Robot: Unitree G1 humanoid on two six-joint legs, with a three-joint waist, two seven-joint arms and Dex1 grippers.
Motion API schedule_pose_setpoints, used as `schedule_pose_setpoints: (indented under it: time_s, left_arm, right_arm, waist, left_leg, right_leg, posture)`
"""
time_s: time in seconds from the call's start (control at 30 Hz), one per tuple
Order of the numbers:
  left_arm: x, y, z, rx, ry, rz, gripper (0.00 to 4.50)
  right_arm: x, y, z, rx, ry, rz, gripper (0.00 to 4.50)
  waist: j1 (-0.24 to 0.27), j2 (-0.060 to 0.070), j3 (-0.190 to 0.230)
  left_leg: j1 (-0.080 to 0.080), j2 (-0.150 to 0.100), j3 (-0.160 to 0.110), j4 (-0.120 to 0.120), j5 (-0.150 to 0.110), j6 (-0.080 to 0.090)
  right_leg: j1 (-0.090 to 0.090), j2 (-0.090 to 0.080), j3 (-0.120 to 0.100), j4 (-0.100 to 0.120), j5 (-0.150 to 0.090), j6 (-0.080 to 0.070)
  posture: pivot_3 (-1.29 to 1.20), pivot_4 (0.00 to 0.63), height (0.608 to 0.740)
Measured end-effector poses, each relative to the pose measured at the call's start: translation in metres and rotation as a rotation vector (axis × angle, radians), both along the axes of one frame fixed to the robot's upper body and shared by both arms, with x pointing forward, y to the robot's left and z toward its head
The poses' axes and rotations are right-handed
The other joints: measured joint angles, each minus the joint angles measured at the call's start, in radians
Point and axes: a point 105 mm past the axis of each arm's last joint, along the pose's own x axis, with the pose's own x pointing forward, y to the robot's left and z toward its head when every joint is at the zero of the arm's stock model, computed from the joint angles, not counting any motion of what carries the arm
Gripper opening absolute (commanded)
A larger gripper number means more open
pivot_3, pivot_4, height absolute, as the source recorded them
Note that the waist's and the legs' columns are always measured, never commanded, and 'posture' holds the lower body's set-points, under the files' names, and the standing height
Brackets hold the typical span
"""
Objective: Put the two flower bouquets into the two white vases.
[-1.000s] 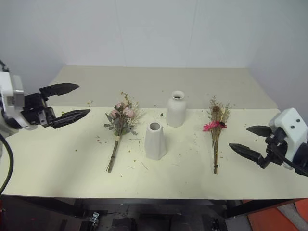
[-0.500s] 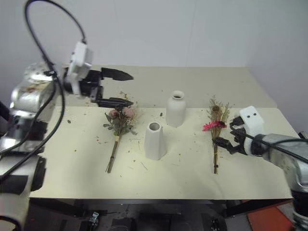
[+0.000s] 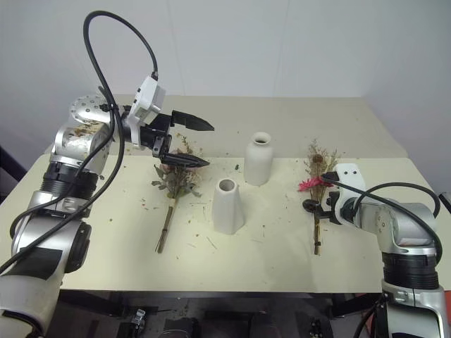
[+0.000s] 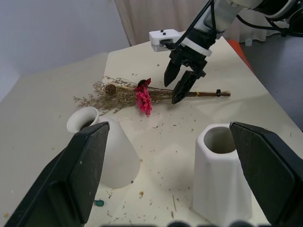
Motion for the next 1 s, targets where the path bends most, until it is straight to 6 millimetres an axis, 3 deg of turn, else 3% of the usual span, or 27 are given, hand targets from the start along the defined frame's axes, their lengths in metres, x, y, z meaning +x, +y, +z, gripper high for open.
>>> schedule_pose_setpoints:
  time_s: [0.3,0.37,0.7,0.77,0.9,1.0]
  left_arm:
    - [-0.004,0.01,-0.003,-0.022,0.001,0.05,4.5]
    - [-0.003,0.013,-0.005,-0.029,0.009,0.067,4.5]
    - [-0.004,0.024,0.001,-0.093,-0.005,0.118,4.5]
    - [-0.004,0.031,0.003,-0.144,0.007,0.145,4.5]
    - [-0.009,0.041,0.007,-0.254,0.03,0.182,4.5]
    - [-0.012,0.053,0.008,-0.343,0.058,0.234,4.5]
  right_arm:
    - [0.008,0.001,-0.001,-0.008,0.03,0.001,0.45]
    - [0.008,0.003,-0.002,-0.01,0.039,0.007,0.03]
    - [0.02,-0.003,0.011,-0.062,-0.031,-0.05,0.03]
    - [0.031,-0.006,0.033,-0.096,-0.169,-0.077,0.03]
    - [0.047,0.001,0.099,-0.107,-0.539,-0.086,0.03]
    - [0.054,0.014,0.129,-0.162,-0.758,-0.052,0.03]
  waist:
    - [-0.002,0.0,0.0]
    - [-0.001,0.0,0.0]
    - [-0.004,0.0,0.0]
    - [-0.009,0.001,0.0]
    - [-0.018,0.001,0.0]
    - [-0.025,0.001,0.0]
  left_leg:
    - [0.0,0.0,0.0,0.0,0.0,0.0]
    - [0.0,0.0,0.0,0.0,0.0,0.0]
    - [0.0,0.0,0.0,0.0,0.0,0.0]
    - [0.0,0.0,0.0,0.0,0.0,0.0]
    - [0.001,0.0,-0.001,0.0,0.0,0.0]
    - [0.001,0.0,0.0,0.0,0.0,0.0]
  right_leg:
    - [0.0,0.0,0.0,0.001,0.0,0.0]
    - [0.0,0.0,0.0,0.001,0.0,0.0]
    - [0.0,0.0,0.0,0.001,0.0,0.0]
    - [-0.001,0.0,0.0,0.001,0.0,0.0]
    - [0.0,0.0,0.0,0.001,0.0,0.0]
    - [0.0,0.0,0.0,0.001,0.0,0.0]
  posture:
    - [0.0,0.15,0.74]
    - [0.0,0.15,0.74]
    - [0.0,0.15,0.74]
    - [0.0,0.15,0.74]
    - [0.0,0.15,0.74]
    - [0.0,0.15,0.74]
